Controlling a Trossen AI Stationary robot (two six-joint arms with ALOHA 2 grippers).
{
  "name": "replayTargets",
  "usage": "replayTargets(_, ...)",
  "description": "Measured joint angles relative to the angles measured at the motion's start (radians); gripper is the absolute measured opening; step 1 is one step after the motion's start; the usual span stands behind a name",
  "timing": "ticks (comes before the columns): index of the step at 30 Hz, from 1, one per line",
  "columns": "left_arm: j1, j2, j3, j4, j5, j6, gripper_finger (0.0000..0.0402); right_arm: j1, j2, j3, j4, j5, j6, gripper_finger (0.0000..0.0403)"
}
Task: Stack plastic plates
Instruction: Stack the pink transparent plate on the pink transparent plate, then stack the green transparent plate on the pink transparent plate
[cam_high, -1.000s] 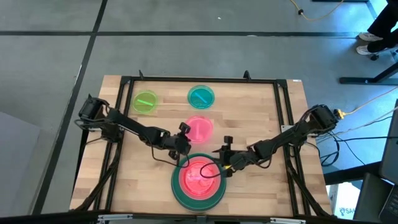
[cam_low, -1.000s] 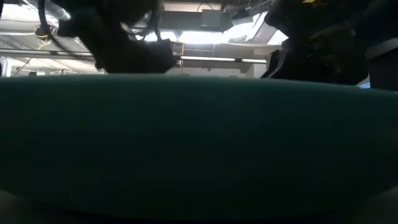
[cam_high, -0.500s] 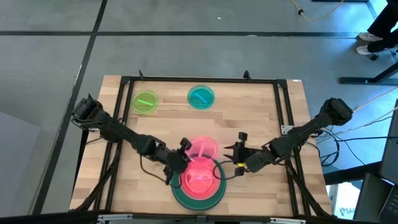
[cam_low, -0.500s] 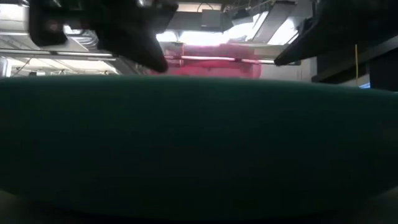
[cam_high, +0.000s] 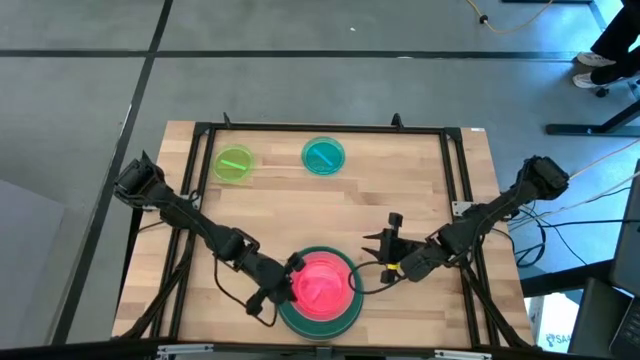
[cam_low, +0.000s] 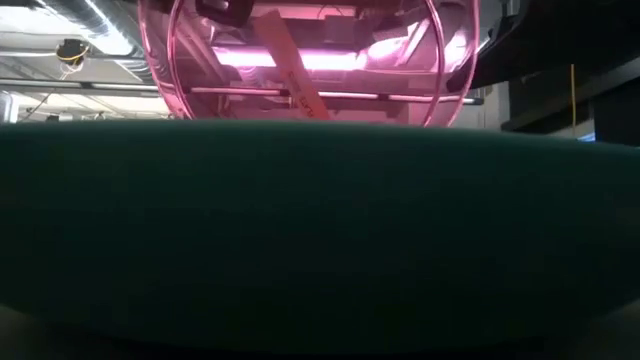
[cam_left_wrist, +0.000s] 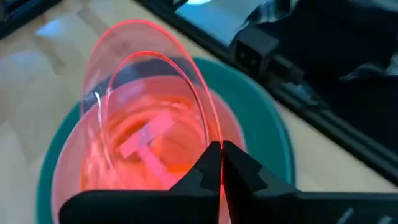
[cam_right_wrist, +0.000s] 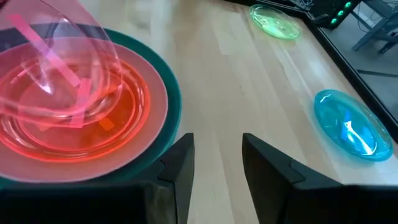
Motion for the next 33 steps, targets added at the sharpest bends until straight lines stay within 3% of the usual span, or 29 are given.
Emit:
replayTargets(10,0.01,0.001,-0.076,0.117,-0.01,-0.033,0.0007,-0.001,0.0,0.0,0.001,0.0,0.0,0.0128)
replayTargets(26,0.016,0.001,-0.086,0.149,-0.05,-0.137,0.0087,-0.001,0.001,0.0,0.002,-0.001,0.0,0.0128)
replayTargets(33,0.021,-0.069,-0.082,-0.038,-0.098,-0.16,0.0104,-0.001,0.001,0.0,0.003,-0.001,0.0,0.0128)
